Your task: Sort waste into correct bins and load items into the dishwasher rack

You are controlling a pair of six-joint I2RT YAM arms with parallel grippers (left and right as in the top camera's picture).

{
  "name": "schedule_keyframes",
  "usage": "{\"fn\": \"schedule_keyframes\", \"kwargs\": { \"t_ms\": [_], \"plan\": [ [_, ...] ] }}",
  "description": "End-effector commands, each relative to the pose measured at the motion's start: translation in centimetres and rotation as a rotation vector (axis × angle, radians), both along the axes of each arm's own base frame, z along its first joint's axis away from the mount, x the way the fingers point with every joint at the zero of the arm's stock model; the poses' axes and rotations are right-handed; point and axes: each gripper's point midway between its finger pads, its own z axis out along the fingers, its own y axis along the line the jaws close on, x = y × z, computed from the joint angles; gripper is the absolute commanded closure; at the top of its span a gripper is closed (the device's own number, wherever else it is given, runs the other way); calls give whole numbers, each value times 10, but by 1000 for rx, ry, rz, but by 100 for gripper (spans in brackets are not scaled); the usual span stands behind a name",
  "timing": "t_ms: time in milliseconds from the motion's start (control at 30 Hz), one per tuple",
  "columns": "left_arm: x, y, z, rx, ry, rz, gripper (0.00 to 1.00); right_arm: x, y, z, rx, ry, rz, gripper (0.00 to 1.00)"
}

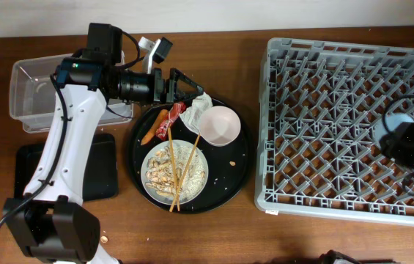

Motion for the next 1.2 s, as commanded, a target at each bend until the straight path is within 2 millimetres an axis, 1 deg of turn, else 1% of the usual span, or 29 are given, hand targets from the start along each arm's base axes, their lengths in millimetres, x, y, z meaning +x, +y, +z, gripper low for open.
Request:
{"fn": "schedule_keyframes", "kwargs": {
  "t_ms": [0, 33, 100, 167, 233, 300, 367, 400, 467, 500, 533, 567, 600, 633, 667, 700, 733, 767, 800, 833, 867, 900, 933, 967, 1000, 1033, 1067, 1133, 1167],
  "plan": [
    [-1, 2, 0, 16, -8, 2, 1, 1, -29, -44, 48, 217, -116, 50],
    [-4, 3, -2, 20, 15, 2, 1, 5, -33, -65, 88, 314, -127, 50],
    [-3, 4, -4, 35, 14, 9, 1, 12, -42, -95, 121, 440, -135, 50],
    [-3, 4, -4, 35, 14, 9, 1, 18, -45, -119, 160, 526, -130, 49],
    [-3, 4, -5, 36, 14, 9, 1, 12, -40, -145, 208, 609, -122, 26],
    [-3, 4, -5, 36, 14, 9, 1, 6, -36, -153, 220, 637, -120, 19],
    [-3, 4, -5, 35, 14, 9, 1, 12, -29, -148, 256, 594, -102, 16],
    [-3, 4, -5, 35, 14, 9, 1, 24, -17, -133, 280, 507, -15, 17],
    [-2, 5, -6, 46, 13, 13, 1, 38, 2, -99, 233, 367, 71, 17],
    [1, 10, -13, 104, 6, 38, 1, 51, 34, -65, 185, 207, 194, 18],
    [8, 25, -38, 319, -19, 110, 5, 59, 66, -40, 165, 76, 328, 18],
    [12, 43, -63, 575, -51, 170, 6, 64, 101, -15, 128, -45, 458, 18],
    [17, 60, -87, 893, -127, 216, 6, 65, 134, 1, 110, -123, 563, 19],
    [16, 50, -98, 969, -160, 192, 6, 65, 152, 5, 128, -138, 588, 20],
    [13, 29, -117, 997, -169, 138, 9, 64, 165, 2, 145, -124, 613, 21],
    [17, 27, -136, 1035, -115, 196, 16, 63, 169, -3, 152, -99, 624, 22],
    [24, 21, -159, 1027, -67, 210, 22, 59, 168, -14, 162, -38, 617, 22],
    [28, 15, -174, 1019, -48, 194, 27, 59, 168, -19, 165, -11, 614, 23],
    [26, 15, -182, 1026, -27, 182, 30, 59, 174, -25, 182, 11, 635, 23],
    [23, 27, -175, 1073, -21, 197, 31, 62, 189, -30, 184, 24, 682, 26],
    [19, 52, -144, 1127, -8, 274, 31, 76, 227, -42, 176, 18, 788, 34],
    [10, 85, -87, 1113, -5, 420, 31, 94, 252, -65, 116, 42, 805, 38],
    [-3, 114, -35, 1030, -33, 569, 24, 120, 261, -109, -13, 113, 715, 41],
    [-14, 126, -9, 974, -52, 636, 18, 130, 265, -125, -41, 131, 685, 43],
    [-30, 139, 17, 927, -83, 697, 7, 149, 274, -161, -63, 160, 634, 43],
    [-46, 149, 39, 895, -123, 744, 1, 160, 279, -184, -64, 177, 630, 43],
    [-59, 152, 57, 863, -168, 770, 1, 167, 283, -210, -63, 205, 618, 44],
    [-69, 154, 70, 838, -202, 789, 1, 172, 284, -246, -68, 254, 593, 48],
    [-69, 154, 70, 838, -202, 789, 1, 171, 284, -256, -65, 280, 576, 53]
  ]
}}
